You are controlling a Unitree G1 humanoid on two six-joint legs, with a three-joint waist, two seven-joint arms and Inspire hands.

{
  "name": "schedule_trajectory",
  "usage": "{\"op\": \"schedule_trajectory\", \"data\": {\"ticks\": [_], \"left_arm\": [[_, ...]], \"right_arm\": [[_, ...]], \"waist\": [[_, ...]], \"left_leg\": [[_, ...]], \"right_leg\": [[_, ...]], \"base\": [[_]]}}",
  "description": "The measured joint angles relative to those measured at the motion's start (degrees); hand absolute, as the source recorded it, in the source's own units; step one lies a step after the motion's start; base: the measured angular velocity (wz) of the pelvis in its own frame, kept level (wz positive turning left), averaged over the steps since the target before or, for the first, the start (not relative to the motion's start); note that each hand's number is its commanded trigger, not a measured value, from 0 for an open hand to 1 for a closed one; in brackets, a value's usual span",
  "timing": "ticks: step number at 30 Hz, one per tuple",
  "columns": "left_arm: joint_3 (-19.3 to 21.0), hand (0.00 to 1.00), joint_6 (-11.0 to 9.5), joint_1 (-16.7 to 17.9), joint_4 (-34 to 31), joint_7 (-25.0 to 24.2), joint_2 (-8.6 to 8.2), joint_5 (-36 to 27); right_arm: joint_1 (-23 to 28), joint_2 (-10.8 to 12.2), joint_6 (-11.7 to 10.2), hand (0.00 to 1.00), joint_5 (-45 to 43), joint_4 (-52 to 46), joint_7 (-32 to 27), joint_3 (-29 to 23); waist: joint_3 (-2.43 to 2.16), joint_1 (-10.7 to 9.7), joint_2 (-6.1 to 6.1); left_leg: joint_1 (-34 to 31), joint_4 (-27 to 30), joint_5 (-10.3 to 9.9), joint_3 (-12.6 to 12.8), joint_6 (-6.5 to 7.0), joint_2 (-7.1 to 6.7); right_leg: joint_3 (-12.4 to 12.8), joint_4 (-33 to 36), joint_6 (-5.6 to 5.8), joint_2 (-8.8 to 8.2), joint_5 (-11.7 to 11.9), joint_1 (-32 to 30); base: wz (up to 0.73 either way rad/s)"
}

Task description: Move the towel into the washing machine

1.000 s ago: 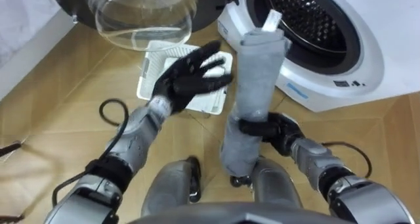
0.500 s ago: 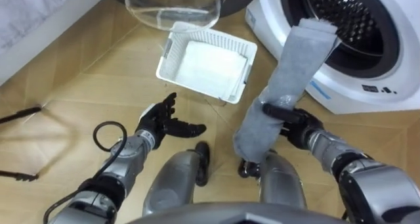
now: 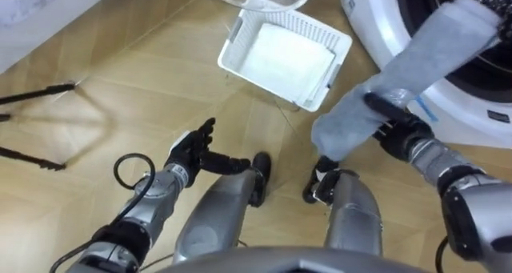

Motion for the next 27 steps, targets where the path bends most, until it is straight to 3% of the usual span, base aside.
{"op": "schedule_trajectory", "data": {"ticks": [2,5,8,11,14,16,19,23,24,25,26,27], "left_arm": [[0.0,0.00,0.2,0.9,-2.1,0.2,0.40,0.0],[0.0,0.00,0.7,2.6,-6.0,0.7,1.80,-0.3],[0.0,0.00,1.1,4.5,-9.7,1.9,2.05,-0.2],[0.2,0.00,0.9,7.4,-13.4,3.3,2.34,-0.4],[0.2,0.00,0.8,8.2,-13.6,5.4,5.68,-1.0],[0.2,0.00,0.9,8.4,-14.1,6.5,6.80,-0.8],[0.2,0.00,1.0,8.5,-14.2,7.7,6.69,-0.8],[0.5,0.00,1.9,8.9,-14.2,8.8,6.53,-0.6],[0.8,0.00,1.9,9.0,-14.3,9.1,6.36,-0.4],[1.7,0.00,2.1,9.2,-14.5,9.5,5.67,0.4],[2.0,0.00,2.2,9.4,-14.9,9.9,5.40,0.9],[2.3,0.00,2.2,9.7,-15.8,10.5,5.15,1.6]], "right_arm": [[-0.8,-1.1,0.0,1.00,2.3,-0.1,0.0,-0.4],[-2.5,-2.3,0.3,1.00,7.1,-0.7,-1.1,-2.3],[-4.2,-3.7,1.3,1.00,12.8,-0.7,-3.0,-3.0],[-6.0,-6.9,1.4,1.00,18.4,-3.3,-5.5,-5.6],[-10.1,-9.2,2.0,1.00,23.2,-7.4,-8.6,-6.7],[-12.1,-9.9,4.0,1.00,25.1,-7.4,-9.2,-6.7],[-13.0,-10.1,5.8,1.00,28.6,-7.3,-10.8,-6.7],[-13.3,-10.3,6.9,1.00,29.3,-7.2,-13.3,-7.5],[-13.6,-10.3,7.2,0.96,29.3,-7.2,-13.8,-7.8],[-14.2,-10.3,7.9,0.76,29.3,-7.2,-14.7,-8.9],[-14.6,-10.3,8.2,0.00,29.3,-7.2,-15.1,-9.2],[-15.4,-10.3,8.6,0.00,29.5,-6.6,-15.5,-9.3]], "waist": [[0.12,0.2,-0.21],[0.59,0.2,-1.56],[0.64,-0.1,-2.70],[0.75,-0.7,-3.83],[0.42,-3.2,-5.91],[0.42,-4.2,-6.98],[0.41,-3.9,-7.30],[0.46,-4.4,-8.24],[0.45,-4.6,-8.46],[0.43,-4.8,-8.61],[0.43,-5.1,-8.62],[0.44,-5.7,-8.64]], "left_leg": [[-1.3,0.1,0.0,0.0,0.00,-0.21],[-3.7,1.1,0.0,0.4,0.00,-0.26],[-4.7,2.2,-0.1,1.1,0.04,-0.27],[-4.9,3.7,-0.1,2.0,0.14,-0.28],[-5.0,4.9,-0.3,2.9,0.26,0.01],[-5.0,5.6,-0.5,2.9,0.41,0.10],[-5.3,7.1,-1.4,2.8,0.67,0.53],[-5.5,8.8,-2.0,3.2,1.40,-0.17],[-5.6,9.1,-2.2,3.2,1.54,-0.19],[-5.9,10.0,-2.7,3.3,1.73,-0.17],[-6.2,10.3,-2.9,3.3,1.83,-0.14],[-6.6,10.9,-3.1,3.3,2.02,-0.17]], "right_leg": [[0.4,0.8,-0.04,-0.24,0.0,-1.6],[0.9,2.1,-0.38,-0.53,-0.3,-4.3],[1.4,3.2,-0.65,-0.73,-0.5,-5.6],[2.0,4.3,-0.60,-1.06,-0.6,-5.9],[2.4,5.3,-0.72,-1.02,-0.6,-6.0],[2.4,5.9,-0.73,-0.99,-0.6,-5.8],[1.8,6.4,-0.68,-1.01,-0.6,-5.2],[2.5,8.4,-0.09,-2.06,-1.1,-5.7],[2.8,8.8,0.01,-2.06,-1.3,-5.9],[3.0,9.3,0.07,-2.04,-1.4,-6.2],[2.9,9.4,0.15,-2.06,-1.5,-6.3],[2.9,9.7,0.31,-2.03,-1.6,-6.5]], "base": [[0.02],[0.00],[0.00],[-0.06],[-0.04],[0.07],[-0.01],[0.01],[-0.05],[-0.05],[0.00],[0.00]]}}
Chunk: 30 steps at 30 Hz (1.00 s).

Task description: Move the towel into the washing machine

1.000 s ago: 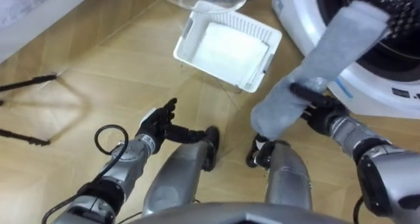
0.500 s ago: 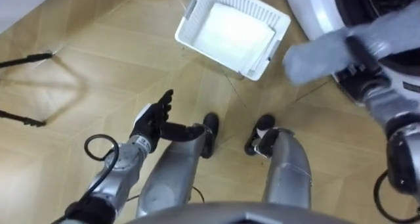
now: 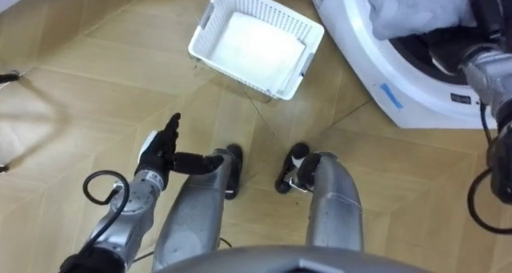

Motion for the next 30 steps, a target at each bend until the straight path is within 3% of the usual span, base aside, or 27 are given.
{"op": "schedule_trajectory", "data": {"ticks": [5,9,14,22,25,28,30], "left_arm": [[0.7,0.00,0.0,-0.2,-1.2,1.5,-0.21,0.4],[2.1,0.00,0.0,-0.2,-1.0,3.7,-1.02,1.9],[2.9,0.00,0.0,-1.1,-0.7,3.8,-2.24,4.4],[3.6,0.00,0.5,-4.8,2.0,2.1,-2.44,7.9],[3.5,0.00,0.6,-5.5,4.2,1.1,-3.12,8.4],[3.6,0.00,0.5,-6.3,5.9,0.9,-3.50,9.5],[3.8,0.00,0.5,-6.4,7.2,0.8,-3.50,9.5]], "right_arm": [[-0.5,0.0,0.4,0.00,1.7,0.6,-2.6,-1.7],[-2.6,-0.1,0.8,0.00,1.9,4.0,-4.8,-7.0],[-3.5,-0.3,0.8,0.00,2.2,7.4,-6.7,-11.6],[-1.3,-0.3,0.6,0.00,2.9,7.4,-9.9,-15.7],[1.2,-0.2,-0.8,0.00,3.8,7.4,-10.9,-15.7],[5.0,-0.1,-2.5,0.00,3.7,7.4,-11.3,-15.5],[6.4,0.2,-2.5,0.00,3.7,6.6,-11.4,-15.5]], "waist": [[-0.08,-1.0,-0.25],[-0.10,-2.1,-0.27],[-0.14,-1.9,-0.12],[-0.71,-1.1,1.76],[-1.20,-0.5,2.86],[-1.25,0.5,3.31],[-1.36,0.6,3.61]], "left_leg": [[-0.6,1.0,-0.6,0.1,0.73,-0.10],[-0.5,1.4,-0.7,-0.1,0.97,-0.80],[0.6,1.9,-1.1,-0.7,1.54,-0.70],[5.7,-1.1,-1.1,-1.4,1.69,0.12],[9.5,-3.8,-1.0,-1.5,1.53,0.62],[12.9,-6.8,-0.8,-0.9,1.20,1.35],[14.9,-8.5,-0.7,-0.3,1.06,1.93]], "right_leg": [[-0.4,0.3,0.72,-0.24,-0.3,-0.1],[-1.3,1.1,1.49,-1.28,-1.1,0.6],[-2.8,0.6,2.03,-1.55,-1.5,3.1],[-3.9,-3.7,2.75,0.00,-0.6,9.0],[-4.3,-6.6,2.91,1.08,-0.3,12.8],[-4.3,-9.1,2.86,2.21,0.3,15.8],[-4.1,-11.1,2.82,3.07,0.9,17.5]], "base": [[0.05],[0.20],[0.11],[-0.02],[-0.07],[-0.16],[-0.25]]}}
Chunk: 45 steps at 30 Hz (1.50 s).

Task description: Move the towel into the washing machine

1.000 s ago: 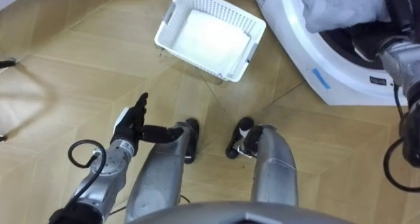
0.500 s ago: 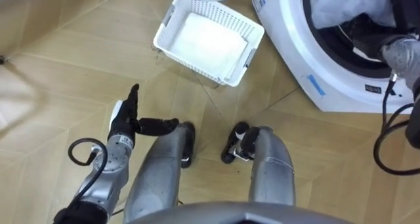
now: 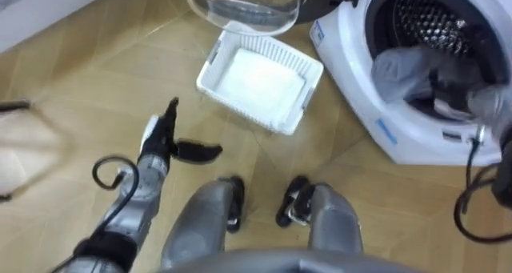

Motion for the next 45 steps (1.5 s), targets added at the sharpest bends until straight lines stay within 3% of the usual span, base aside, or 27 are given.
{"op": "schedule_trajectory", "data": {"ticks": [3,6,11,17,18,19,20,23,26,32,35,39,41,42,43,44,45], "left_arm": [[0.0,0.00,0.0,-0.6,1.8,-0.8,0.06,0.0],[0.6,0.00,0.0,0.3,2.1,-1.4,0.51,2.5],[4.9,0.00,0.0,1.8,3.5,-1.4,0.61,2.7],[11.7,0.00,0.0,7.1,4.8,-0.5,0.78,4.0],[13.2,0.00,0.0,7.9,5.8,-0.4,0.76,4.0],[14.5,0.00,0.0,9.0,6.4,-0.3,0.74,4.0],[15.5,0.00,0.0,10.3,6.9,0.0,0.73,4.2],[17.3,0.00,0.0,13.5,8.1,1.0,0.63,4.9],[17.9,0.00,0.0,14.1,11.3,1.3,0.34,4.8],[18.2,0.00,-2.1,14.5,16.0,1.5,-1.02,4.9],[20.0,0.00,-2.2,15.3,17.8,1.7,-1.20,5.1],[23.9,0.00,-2.6,16.7,20.6,2.8,-1.27,6.7],[24.7,0.00,-2.4,16.8,23.1,3.5,-1.10,6.7],[24.6,0.00,-2.2,16.6,24.3,4.1,-0.97,6.7],[24.3,0.00,-2.1,15.6,24.9,4.2,-1.20,7.4],[23.9,0.00,-2.0,14.7,24.9,4.2,-1.39,8.1],[23.2,0.00,-2.1,14.3,24.9,4.8,-1.39,8.8]], "right_arm": [[2.1,0.8,0.0,0.00,0.0,-0.4,-0.1,0.1],[7.7,2.2,-0.6,0.00,0.0,-4.4,0.6,0.1],[15.4,4.7,-1.4,0.00,2.0,-8.5,1.9,-0.7],[27.0,10.5,-2.8,0.00,2.5,-16.5,3.6,-2.3],[28.9,11.7,-3.4,0.00,2.4,-16.9,4.1,-2.5],[31.4,12.9,-5.4,0.00,2.1,-17.2,4.3,-3.3],[34.3,13.7,-7.3,0.00,1.7,-17.6,4.5,-3.8],[40.6,15.3,-10.4,0.00,1.4,-18.6,5.5,-4.3],[43.3,16.8,-12.3,0.00,0.1,-18.3,5.6,-4.3],[46.2,20.1,-13.8,0.00,-9.8,-18.1,8.5,-1.5],[46.2,20.6,-13.6,0.00,-15.4,-17.1,9.6,-1.5],[46.7,20.4,-13.3,0.00,-33.9,-12.7,12.4,0.9],[46.9,20.2,-12.3,0.00,-42.9,-11.2,13.7,3.7],[47.0,20.5,-11.6,0.00,-47.5,-11.1,14.3,5.9],[47.6,20.6,-11.4,0.00,-52.5,-10.6,15.1,7.0],[47.6,20.4,-11.3,0.00,-54.6,-9.7,15.4,7.0],[47.9,20.8,-9.9,0.00,-59.8,-7.8,15.8,7.2]], "waist": [[-0.16,0.1,0.28],[-0.52,0.1,0.85],[-1.00,-0.1,1.40],[-1.64,-0.3,1.20],[-1.90,-0.4,1.07],[-2.36,-0.4,0.81],[-2.54,-0.4,0.85],[-2.70,-1.6,0.95],[-2.66,-2.7,1.46],[-2.60,-4.3,3.08],[-2.53,-5.4,3.43],[-2.56,-5.4,3.35],[-2.66,-5.2,2.52],[-2.05,-5.3,0.96],[-2.30,-5.8,-0.05],[-2.27,-5.8,0.51],[-2.40,-4.4,-0.01]], "left_leg": [[3.2,-2.6,0.2,0.0,-0.29,0.40],[6.5,-5.2,0.3,-0.2,-0.47,1.22],[12.9,-10.1,1.0,0.3,-0.68,1.32],[23.0,-17.8,2.1,0.9,-1.80,1.90],[24.5,-18.7,2.2,1.0,-1.89,2.18],[26.0,-19.3,2.3,1.0,-2.08,2.36],[27.9,-20.2,2.4,0.9,-2.20,2.69],[31.7,-21.8,2.5,0.9,-2.39,3.34],[33.9,-23.1,2.6,1.3,-2.60,3.57],[37.1,-24.5,2.8,1.1,-3.03,4.17],[38.1,-24.5,2.8,1.2,-3.05,4.19],[40.4,-24.9,2.8,1.1,-3.07,4.17],[40.1,-22.9,2.7,2.0,-3.35,4.04],[36.9,-17.6,1.1,2.0,-5.16,3.15],[32.5,-20.5,1.1,1.2,-6.49,3.02],[30.3,-22.5,2.0,0.9,-5.50,3.36],[29.9,-21.3,4.1,4.8,-3.84,2.96]], "right_leg": [[-0.2,-2.9,0.20,0.99,0.5,3.1],[-0.1,-7.2,0.67,2.89,1.6,7.0],[0.0,-11.9,1.30,3.92,2.3,12.7],[2.1,-19.1,2.00,6.42,2.7,21.8],[2.3,-20.5,2.09,7.01,2.8,23.4],[2.3,-22.1,2.07,7.49,2.9,25.4],[2.7,-23.7,2.00,8.20,3.4,27.4],[4.3,-26.5,1.78,9.59,4.0,31.6],[5.8,-27.3,1.75,10.30,4.1,33.2],[9.3,-28.0,1.35,11.51,4.3,34.6],[9.5,-28.0,1.35,11.55,4.3,35.6],[10.6,-28.0,1.35,11.91,4.3,37.3],[11.5,-28.3,1.27,11.05,4.4,38.0],[15.3,-29.1,1.22,9.25,4.5,38.8],[19.3,-29.5,1.31,8.33,4.4,38.6],[20.1,-29.4,1.67,8.24,4.2,38.2],[19.8,-29.1,3.44,7.13,3.3,37.5]], "base": [[-0.09],[-0.09],[-0.07],[-0.01],[-0.06],[-0.13],[-0.17],[-0.25],[-0.32],[-0.31],[-0.05],[-0.08],[-0.04],[0.46],[0.74],[0.78],[0.19]]}}
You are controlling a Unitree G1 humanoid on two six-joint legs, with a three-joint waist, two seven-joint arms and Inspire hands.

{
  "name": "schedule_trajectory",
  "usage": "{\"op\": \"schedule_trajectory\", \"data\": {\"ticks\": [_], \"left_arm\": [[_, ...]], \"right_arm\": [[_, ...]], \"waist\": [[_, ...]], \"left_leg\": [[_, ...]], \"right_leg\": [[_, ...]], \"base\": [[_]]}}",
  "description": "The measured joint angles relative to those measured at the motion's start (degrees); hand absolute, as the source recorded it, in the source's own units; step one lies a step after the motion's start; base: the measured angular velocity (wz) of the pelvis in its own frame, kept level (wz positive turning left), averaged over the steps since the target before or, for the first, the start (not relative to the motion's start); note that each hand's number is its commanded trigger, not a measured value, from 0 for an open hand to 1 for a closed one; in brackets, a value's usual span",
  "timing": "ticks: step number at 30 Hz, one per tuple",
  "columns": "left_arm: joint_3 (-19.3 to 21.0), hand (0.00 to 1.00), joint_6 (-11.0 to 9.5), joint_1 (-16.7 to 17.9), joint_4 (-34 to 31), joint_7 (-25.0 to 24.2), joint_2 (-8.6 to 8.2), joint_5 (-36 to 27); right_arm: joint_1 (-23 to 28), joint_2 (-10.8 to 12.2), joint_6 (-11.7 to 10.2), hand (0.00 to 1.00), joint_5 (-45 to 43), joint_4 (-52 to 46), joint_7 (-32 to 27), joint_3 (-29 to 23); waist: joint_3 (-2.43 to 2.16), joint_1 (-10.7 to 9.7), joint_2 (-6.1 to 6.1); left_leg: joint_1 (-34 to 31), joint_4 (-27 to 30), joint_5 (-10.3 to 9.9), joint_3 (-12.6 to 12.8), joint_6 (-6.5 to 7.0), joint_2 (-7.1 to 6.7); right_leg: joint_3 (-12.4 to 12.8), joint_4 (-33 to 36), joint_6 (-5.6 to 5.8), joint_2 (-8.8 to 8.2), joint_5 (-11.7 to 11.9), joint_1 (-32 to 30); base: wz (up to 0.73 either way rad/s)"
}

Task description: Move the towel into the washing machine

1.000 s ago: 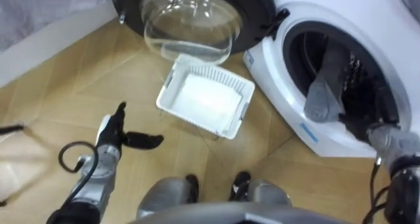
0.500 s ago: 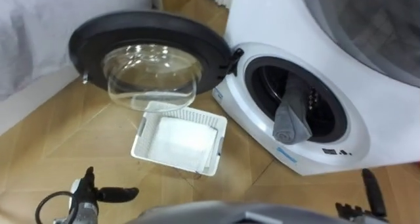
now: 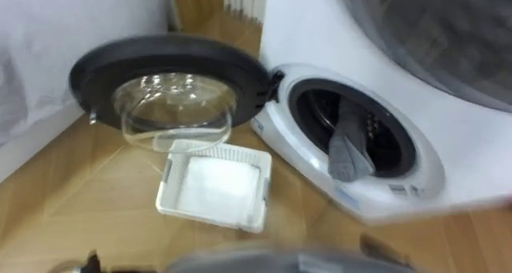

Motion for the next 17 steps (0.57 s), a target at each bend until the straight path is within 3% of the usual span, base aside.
{"op": "schedule_trajectory", "data": {"ticks": [1,3,6,10,17], "left_arm": [[0.0,0.00,0.3,0.3,0.1,0.6,-0.09,0.0],[0.0,0.00,1.6,1.2,1.1,0.8,-0.09,0.2],[0.0,0.00,2.0,-0.4,2.6,1.1,-0.05,0.8],[-0.4,0.00,1.5,-3.3,2.8,1.6,-0.67,2.0],[-2.9,0.00,1.5,-4.4,3.0,-1.7,-1.68,2.3]], "right_arm": [[-0.6,0.0,1.0,0.00,-4.8,0.9,1.0,0.8],[-1.6,0.0,0.9,0.00,-10.2,0.7,2.3,2.5],[-3.4,-0.2,0.4,0.00,-14.4,0.7,2.9,6.2],[-4.5,-0.8,0.1,0.00,-16.8,0.9,2.9,6.5],[-5.1,-1.1,-0.1,0.00,-16.8,0.9,4.1,8.8]], "waist": [[0.09,1.6,0.11],[0.21,2.9,0.46],[0.50,2.3,1.39],[0.66,2.3,2.59],[0.38,1.9,2.63]], "left_leg": [[1.2,-0.2,0.0,1.7,0.02,0.12],[3.0,-0.3,0.0,1.6,0.06,0.06],[3.6,-1.0,-0.1,1.6,0.09,0.07],[4.5,-3.2,-0.2,1.6,-0.06,0.16],[4.4,-2.5,-0.2,1.7,-0.96,0.96]], "right_leg": [[-1.9,0.1,0.28,0.24,0.3,0.4],[-3.7,-0.8,0.00,0.51,1.0,1.4],[-6.1,-0.8,0.10,0.62,1.3,1.8],[-6.0,-0.8,0.32,1.52,1.2,1.3],[-6.7,-0.6,-0.85,2.34,0.6,1.2]], "base": [[-0.23],[-0.55],[-0.21],[-0.16],[-0.09]]}}
